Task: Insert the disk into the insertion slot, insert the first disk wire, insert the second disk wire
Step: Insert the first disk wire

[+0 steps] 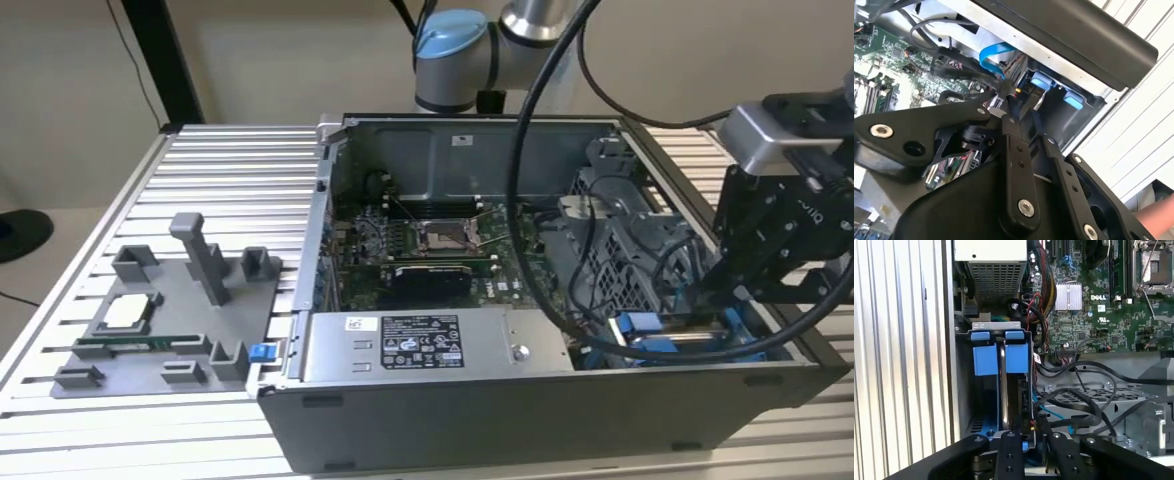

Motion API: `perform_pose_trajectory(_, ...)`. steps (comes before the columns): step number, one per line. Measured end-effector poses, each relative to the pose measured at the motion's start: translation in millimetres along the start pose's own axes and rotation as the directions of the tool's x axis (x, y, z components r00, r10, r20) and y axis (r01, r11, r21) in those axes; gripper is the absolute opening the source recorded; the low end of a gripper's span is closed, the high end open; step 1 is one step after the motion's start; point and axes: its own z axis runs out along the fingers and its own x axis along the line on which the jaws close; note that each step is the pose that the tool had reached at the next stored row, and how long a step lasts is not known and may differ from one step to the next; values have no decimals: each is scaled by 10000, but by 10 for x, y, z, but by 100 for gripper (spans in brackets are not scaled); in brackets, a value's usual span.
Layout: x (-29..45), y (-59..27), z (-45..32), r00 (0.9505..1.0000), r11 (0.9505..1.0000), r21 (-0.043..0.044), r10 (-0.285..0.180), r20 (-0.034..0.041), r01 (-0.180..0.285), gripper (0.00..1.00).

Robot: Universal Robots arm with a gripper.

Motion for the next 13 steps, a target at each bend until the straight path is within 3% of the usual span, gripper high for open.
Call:
perform_pose_trajectory(9, -34, 16, -369, 10000, 10000, -39, 3, -5, -3, 100)
perform_pose_trajectory(13, -43, 20, -469, 10000, 10000, -56, 5, -6, -5, 100)
